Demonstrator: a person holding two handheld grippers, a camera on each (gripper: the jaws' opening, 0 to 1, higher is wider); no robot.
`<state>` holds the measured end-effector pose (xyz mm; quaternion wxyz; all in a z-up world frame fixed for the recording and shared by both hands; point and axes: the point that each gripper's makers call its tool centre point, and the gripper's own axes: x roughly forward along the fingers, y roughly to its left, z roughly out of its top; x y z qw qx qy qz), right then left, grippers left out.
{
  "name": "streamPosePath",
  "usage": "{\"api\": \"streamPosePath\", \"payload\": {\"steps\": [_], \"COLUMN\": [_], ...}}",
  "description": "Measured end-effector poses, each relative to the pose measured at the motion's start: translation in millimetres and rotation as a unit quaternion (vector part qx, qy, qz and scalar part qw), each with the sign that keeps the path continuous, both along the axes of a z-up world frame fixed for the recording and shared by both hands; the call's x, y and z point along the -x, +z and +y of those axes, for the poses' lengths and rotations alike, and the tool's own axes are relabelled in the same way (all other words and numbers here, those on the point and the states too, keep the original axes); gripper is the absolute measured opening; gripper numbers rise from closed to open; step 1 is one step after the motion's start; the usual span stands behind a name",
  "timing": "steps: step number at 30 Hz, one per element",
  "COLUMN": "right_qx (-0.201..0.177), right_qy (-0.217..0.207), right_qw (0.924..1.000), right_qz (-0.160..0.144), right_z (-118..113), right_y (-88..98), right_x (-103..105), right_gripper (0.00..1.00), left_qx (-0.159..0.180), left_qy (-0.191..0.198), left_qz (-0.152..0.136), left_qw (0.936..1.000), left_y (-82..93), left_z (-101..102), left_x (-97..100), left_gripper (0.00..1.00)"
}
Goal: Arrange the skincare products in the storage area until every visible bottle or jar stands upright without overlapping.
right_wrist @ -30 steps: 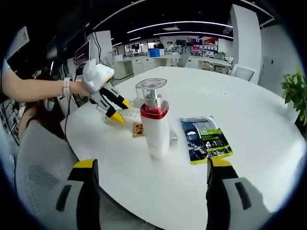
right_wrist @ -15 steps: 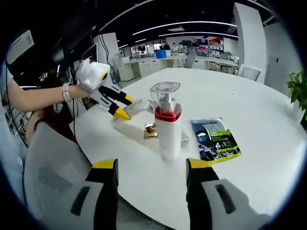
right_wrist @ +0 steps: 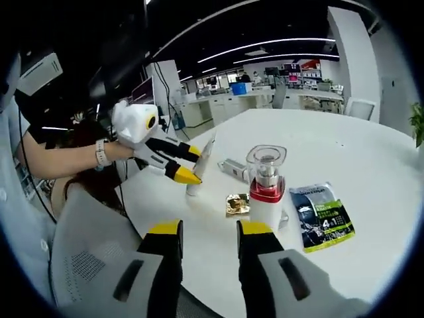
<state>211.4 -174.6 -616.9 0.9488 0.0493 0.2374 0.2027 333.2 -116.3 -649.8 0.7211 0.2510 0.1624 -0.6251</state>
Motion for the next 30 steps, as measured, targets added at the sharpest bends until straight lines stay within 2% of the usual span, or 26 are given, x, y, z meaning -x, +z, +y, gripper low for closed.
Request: {"api": "streamPosePath", "payload": {"steps": [6, 15, 21, 30], "right_qx": [0.003, 0.010, 0.012, 0.039], "right_qy": [0.024, 0.043, 0.046, 0.042], "right_qw": [0.9996, 0.9983, 0.9977, 0.9974], "right_qz": [-0.017, -0.038, -0.049, -0.044], "right_z": [17, 27, 30, 27], "right_y": [8.8, 17.9, 22.9, 14.9], "right_x": [-9, -20, -22, -21], "right_gripper": [0.28, 0.21, 0.17, 0.10], "left_qx": [0.039, 0.078, 0.081, 0.098], "left_qy": [-0.005, -0.017, -0.044, -0.070], "left_qz": [0.023, 0.054, 0.063, 0.094], "left_qw": [0.9990, 0.9954, 0.9937, 0.9882], "left_y": [11.3, 25.5, 25.7, 22.6], "left_z": [-1, -12, -19, -31], "left_x": [9.8, 33.7, 54.0, 77.2], "left_gripper": [0.25, 0.25, 0.25, 0.25]}}
